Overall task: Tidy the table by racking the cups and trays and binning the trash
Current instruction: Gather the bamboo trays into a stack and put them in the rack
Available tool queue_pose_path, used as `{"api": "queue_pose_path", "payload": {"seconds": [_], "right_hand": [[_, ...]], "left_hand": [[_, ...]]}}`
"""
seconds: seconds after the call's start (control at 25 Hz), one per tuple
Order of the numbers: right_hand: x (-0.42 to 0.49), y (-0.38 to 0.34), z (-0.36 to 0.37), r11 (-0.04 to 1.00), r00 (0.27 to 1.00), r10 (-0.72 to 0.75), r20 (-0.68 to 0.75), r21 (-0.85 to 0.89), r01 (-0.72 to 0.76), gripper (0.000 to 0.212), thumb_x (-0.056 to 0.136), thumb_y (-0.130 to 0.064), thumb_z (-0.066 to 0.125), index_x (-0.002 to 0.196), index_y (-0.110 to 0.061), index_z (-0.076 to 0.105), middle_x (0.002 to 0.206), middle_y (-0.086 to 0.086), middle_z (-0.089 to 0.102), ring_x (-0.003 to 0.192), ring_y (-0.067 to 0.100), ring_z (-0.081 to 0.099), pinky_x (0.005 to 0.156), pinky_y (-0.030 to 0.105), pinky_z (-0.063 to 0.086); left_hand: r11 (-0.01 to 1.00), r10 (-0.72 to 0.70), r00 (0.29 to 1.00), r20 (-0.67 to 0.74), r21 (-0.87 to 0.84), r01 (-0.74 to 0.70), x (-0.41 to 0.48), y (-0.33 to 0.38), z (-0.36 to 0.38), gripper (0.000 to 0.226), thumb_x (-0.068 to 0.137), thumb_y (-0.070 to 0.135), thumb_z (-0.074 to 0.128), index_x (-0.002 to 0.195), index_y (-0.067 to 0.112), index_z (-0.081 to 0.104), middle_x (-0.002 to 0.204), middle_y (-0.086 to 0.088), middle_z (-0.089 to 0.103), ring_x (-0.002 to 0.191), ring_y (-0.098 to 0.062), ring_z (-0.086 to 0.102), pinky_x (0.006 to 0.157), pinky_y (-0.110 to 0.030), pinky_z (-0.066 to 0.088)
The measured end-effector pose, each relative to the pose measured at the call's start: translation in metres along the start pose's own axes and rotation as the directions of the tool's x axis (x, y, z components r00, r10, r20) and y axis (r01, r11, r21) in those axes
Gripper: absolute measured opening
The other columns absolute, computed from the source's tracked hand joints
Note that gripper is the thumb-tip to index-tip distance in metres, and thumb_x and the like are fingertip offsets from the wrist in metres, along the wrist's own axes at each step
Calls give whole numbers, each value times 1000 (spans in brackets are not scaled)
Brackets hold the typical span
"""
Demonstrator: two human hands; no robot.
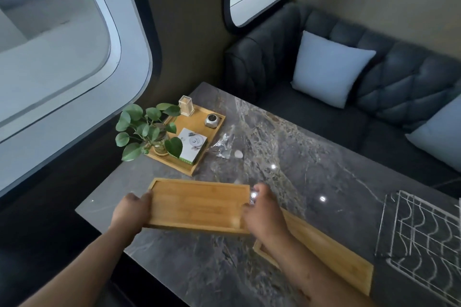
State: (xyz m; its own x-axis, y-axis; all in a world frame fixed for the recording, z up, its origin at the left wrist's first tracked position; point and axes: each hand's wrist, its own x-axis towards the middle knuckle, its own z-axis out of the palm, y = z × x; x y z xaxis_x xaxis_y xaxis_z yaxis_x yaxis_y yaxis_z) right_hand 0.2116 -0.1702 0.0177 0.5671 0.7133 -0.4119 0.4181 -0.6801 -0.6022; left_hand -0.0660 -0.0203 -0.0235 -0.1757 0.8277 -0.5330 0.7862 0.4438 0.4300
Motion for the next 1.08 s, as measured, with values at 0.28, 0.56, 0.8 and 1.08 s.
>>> {"api": "queue_pose_path", "payload": {"seconds": [0.28, 0.56, 0.8, 1.08], "right_hand": [[-1, 49, -44, 971, 980, 186, 71, 143, -194, 21, 87, -25, 58, 107, -24, 65, 94, -7, 67, 76, 10, 61, 67, 30, 52], [-27, 116, -93, 923, 948, 317, -23, 238, -302, 12, 96, -24, 56, 105, -30, 57, 90, -14, 63, 79, 8, 60, 63, 27, 48], [-55, 164, -116, 903, 915, 381, -136, 268, -336, 31, 91, -11, 57, 119, -16, 67, 111, 4, 71, 89, 19, 66, 71, 25, 49], [-84, 209, -136, 883, 882, 439, -171, 266, -388, 30, 96, -5, 51, 124, -11, 60, 104, 7, 67, 81, 18, 62, 58, 25, 42]], "left_hand": [[995, 102, 994, 28, -12, -101, -38, 49, 37, 46, 95, 59, 47, 100, 14, 56, 86, -12, 65, 64, -30, 66, 46, -28, 48], [938, 325, 924, 201, 55, -342, -77, 94, 86, 36, 95, 58, 51, 108, 25, 52, 85, -5, 61, 66, -27, 67, 35, -26, 48], [855, 445, 852, 277, 152, -496, -102, 114, 124, 33, 92, 52, 60, 84, 20, 61, 75, 1, 66, 70, -18, 63, 62, -34, 51], [761, 498, 765, 407, 218, -611, -132, 133, 164, 35, 90, 52, 66, 75, 20, 66, 74, 0, 70, 70, -18, 68, 66, -32, 55]]}}
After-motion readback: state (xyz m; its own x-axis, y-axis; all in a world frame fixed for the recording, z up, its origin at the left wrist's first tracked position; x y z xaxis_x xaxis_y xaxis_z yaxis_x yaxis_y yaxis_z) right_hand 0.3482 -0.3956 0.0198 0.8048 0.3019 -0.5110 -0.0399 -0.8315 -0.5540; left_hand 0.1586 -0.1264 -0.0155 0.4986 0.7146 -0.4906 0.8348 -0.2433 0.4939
